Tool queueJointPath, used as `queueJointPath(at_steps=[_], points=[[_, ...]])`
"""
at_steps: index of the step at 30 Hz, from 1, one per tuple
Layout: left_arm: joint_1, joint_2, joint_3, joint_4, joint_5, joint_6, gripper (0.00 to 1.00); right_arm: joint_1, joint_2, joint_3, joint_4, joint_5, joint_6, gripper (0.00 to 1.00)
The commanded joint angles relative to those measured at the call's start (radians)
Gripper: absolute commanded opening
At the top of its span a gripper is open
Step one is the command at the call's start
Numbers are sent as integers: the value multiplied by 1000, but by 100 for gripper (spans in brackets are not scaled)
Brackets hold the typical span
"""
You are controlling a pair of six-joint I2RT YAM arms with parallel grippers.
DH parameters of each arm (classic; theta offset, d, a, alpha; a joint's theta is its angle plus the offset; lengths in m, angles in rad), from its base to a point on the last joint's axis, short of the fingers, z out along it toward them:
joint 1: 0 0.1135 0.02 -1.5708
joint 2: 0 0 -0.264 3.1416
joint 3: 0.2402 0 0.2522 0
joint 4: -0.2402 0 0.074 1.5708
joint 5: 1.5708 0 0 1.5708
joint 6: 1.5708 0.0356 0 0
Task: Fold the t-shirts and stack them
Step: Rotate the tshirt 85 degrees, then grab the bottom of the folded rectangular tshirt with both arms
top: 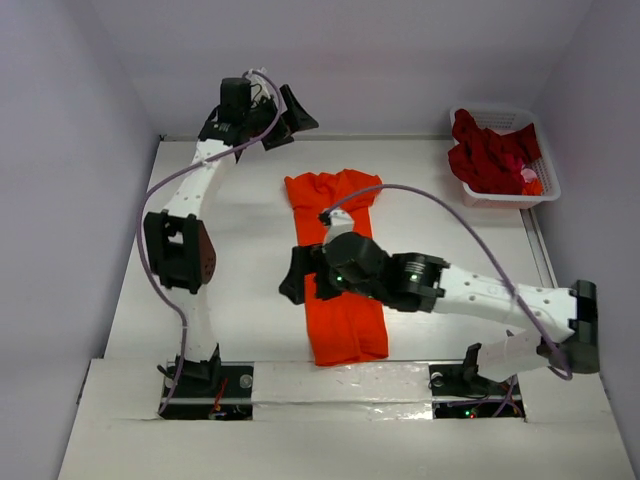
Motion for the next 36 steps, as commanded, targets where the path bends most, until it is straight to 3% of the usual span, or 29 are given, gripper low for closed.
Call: queueJointPath(at_steps=[1,3,6,11,16,19,22,28,30,36], points=[[-38,-193,-188,2,-55,40,99,7,-140,21,-163,302,-45,100],[-64,-330,-382,30,-112,89,99,-16,-207,4,-225,423,0,100],[-64,-503,-645,60,-86,98,99,-76,-312,-61,-269,459,14,100],[-73,-884,-1126,304,-24,-96,99,-159,-436,-153,-292,404,61,100],[-143,-1003,-1207,75,-30,-63,99,-254,-439,-223,-256,206,101,99],[-166,-1125,-1242,-94,-62,-14,99,-277,-387,-240,-247,57,127,91],[-232,-1214,-1290,-203,-133,-27,99,-277,-338,-243,-236,-65,187,90],[-266,-1353,-1520,-135,-114,-187,99,-341,-351,-249,-293,-153,149,90],[-277,-1370,-1575,-96,-115,-271,92,-425,-402,-325,-305,-193,107,89],[-341,-1414,-1598,-166,-85,-374,87,-625,-453,-506,-312,-448,-60,82]])
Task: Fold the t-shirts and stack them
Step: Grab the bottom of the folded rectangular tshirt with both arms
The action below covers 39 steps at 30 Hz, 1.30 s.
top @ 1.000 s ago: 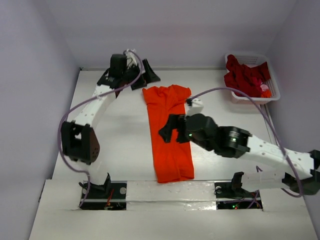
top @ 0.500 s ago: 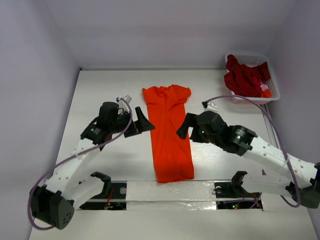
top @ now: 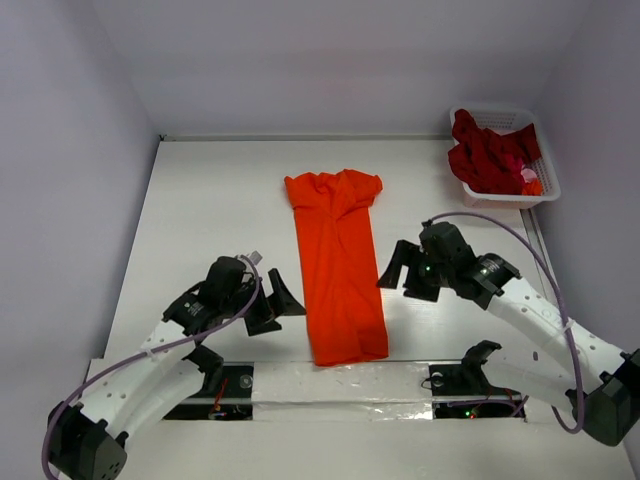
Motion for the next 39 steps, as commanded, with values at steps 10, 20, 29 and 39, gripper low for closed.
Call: queueJointPath(at_steps=[10,20,29,39], points=[[-103,88,10,-2,55,-39,85,-132,106,-147,109,-436,-124,78],[-294,37,-65,79,19,-215,82,-141,32,-278,103,-513,-124,76],[-496,227,-74,255,-76,-333,79,-141,-54,-354,97,-525,-127,77],[-554,281,-57,317,-325,-502,70,-141,11,-390,229,-468,-102,74]])
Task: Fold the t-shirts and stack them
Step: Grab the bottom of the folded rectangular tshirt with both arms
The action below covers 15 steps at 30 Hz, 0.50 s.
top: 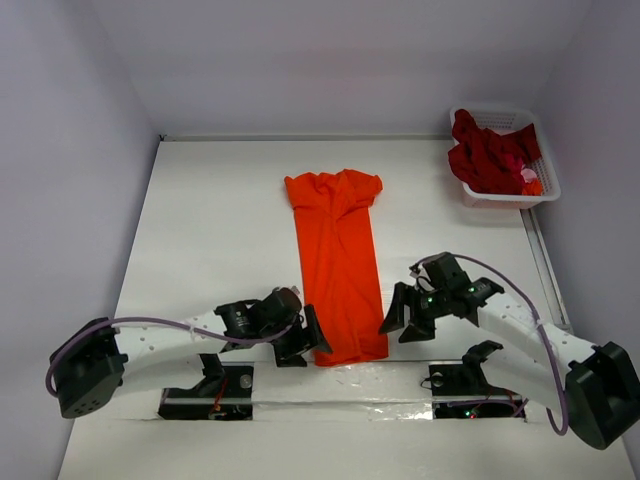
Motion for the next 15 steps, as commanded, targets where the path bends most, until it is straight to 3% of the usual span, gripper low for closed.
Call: queueJointPath(at_steps=[1,5,10,15], points=[[-5,-85,-7,52,-144,-126,69,-4,10,-15,100,16,5,74],[-5,-175,-42,56,-195,-179,68,-4,46,-26,127,4,-9,72],[-5,-176,-62,51,-172,-197,67,-4,89,-9,140,-2,-26,70],[-15,-151,5,-93,-186,-162,66,-4,99,31,114,-5,-18,70]])
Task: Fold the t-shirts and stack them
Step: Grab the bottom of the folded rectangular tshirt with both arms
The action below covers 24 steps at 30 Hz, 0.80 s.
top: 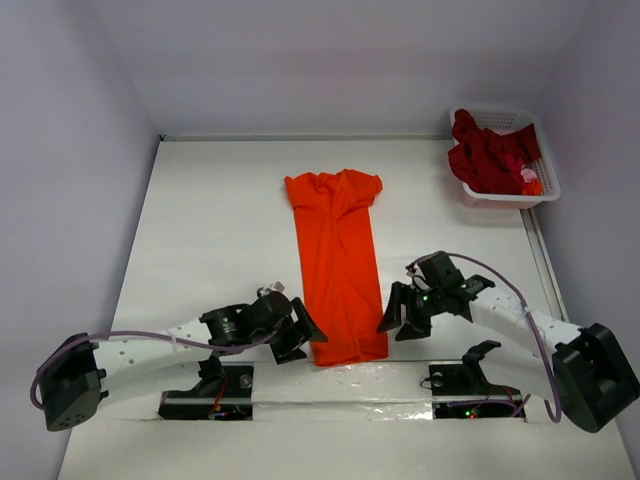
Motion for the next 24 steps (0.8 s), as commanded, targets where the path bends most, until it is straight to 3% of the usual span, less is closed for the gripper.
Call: queueJointPath(at_steps=[1,4,5,13,24], points=[[-6,15,79,-111,-40,11,66,-4,-4,55,-3,-10,-13,70],[-6,39,108,-165,-49,23,66,-4,0,84,-39,-1,-14,70],[-6,62,85,-86,-34,28,66,-4,31,79,-27,-14,-16,70],[-16,138,73,-23,-14,11,66,-4,85,4,59,-34,6,68],[-16,121,30,15,-31,-38,64,-4,98,-34,91,-20,-20,68]])
